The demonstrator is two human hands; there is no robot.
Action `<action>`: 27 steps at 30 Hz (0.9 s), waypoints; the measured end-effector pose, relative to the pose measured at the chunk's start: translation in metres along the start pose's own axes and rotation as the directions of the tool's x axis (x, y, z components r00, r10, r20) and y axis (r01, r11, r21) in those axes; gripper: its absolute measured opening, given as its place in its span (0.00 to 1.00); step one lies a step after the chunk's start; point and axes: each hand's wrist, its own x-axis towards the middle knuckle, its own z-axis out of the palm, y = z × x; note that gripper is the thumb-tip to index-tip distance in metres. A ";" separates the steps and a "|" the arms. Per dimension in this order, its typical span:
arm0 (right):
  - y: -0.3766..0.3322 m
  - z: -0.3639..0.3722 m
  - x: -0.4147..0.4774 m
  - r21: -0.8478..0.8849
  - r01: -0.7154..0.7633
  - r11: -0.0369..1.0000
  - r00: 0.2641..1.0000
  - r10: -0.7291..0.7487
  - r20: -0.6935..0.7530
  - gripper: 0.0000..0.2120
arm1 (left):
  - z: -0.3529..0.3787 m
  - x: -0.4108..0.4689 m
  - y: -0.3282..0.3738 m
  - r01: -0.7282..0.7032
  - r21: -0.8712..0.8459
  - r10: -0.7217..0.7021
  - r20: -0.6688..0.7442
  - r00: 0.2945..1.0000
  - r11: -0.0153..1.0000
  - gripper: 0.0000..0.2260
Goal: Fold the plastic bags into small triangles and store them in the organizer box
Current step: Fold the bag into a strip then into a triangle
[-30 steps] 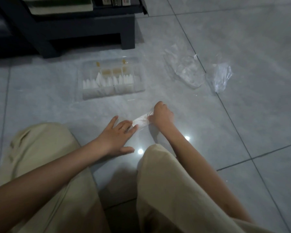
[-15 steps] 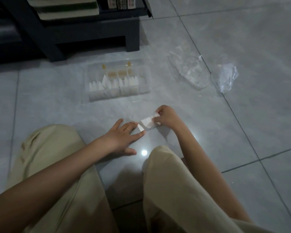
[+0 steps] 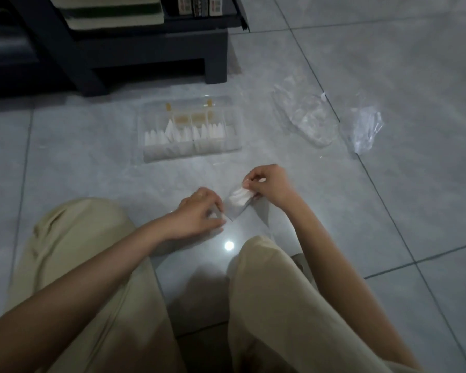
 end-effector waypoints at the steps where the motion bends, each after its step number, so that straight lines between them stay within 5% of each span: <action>1: -0.007 0.002 -0.004 -0.026 0.056 0.998 0.998 -0.055 0.025 0.02 | -0.001 0.003 0.003 -0.002 -0.149 -0.021 -0.152 0.988 0.989 0.18; 3: -0.023 0.006 -0.013 -0.026 0.134 0.991 0.988 -0.131 0.086 0.02 | -0.006 0.007 0.010 -0.001 -0.366 -0.111 -0.286 0.952 0.931 0.15; 5: -0.036 0.010 -0.020 0.000 0.181 0.983 0.977 -0.180 0.111 0.03 | -0.011 0.007 0.018 0.011 -0.512 -0.165 -0.256 0.952 0.859 0.14; 9: -0.046 0.019 -0.029 -0.023 0.222 0.975 0.975 -0.222 0.000 0.06 | -0.010 0.003 0.021 -0.011 -0.531 -0.173 -0.295 0.940 0.847 0.07; 12: -0.040 0.024 -0.034 0.131 0.052 0.990 0.999 -0.051 -0.010 0.17 | -0.010 0.003 0.023 -0.049 -0.614 -0.249 -0.390 0.887 0.788 0.07; 15: -0.032 0.030 -0.041 0.315 -0.090 0.945 0.994 0.063 0.094 0.12 | -0.011 0.001 0.027 -0.047 -0.695 -0.324 -0.393 0.861 0.718 0.05; 20: -0.027 0.029 -0.041 0.377 -0.036 0.926 0.999 0.025 0.034 0.04 | -0.011 -0.003 0.028 -0.106 -0.695 -0.263 -0.404 0.876 0.711 0.09; 27: -0.025 0.023 -0.049 0.537 -0.051 0.842 0.989 -0.033 0.145 0.13 | -0.017 -0.011 0.041 -0.214 -0.653 -0.124 -0.431 0.894 0.727 0.10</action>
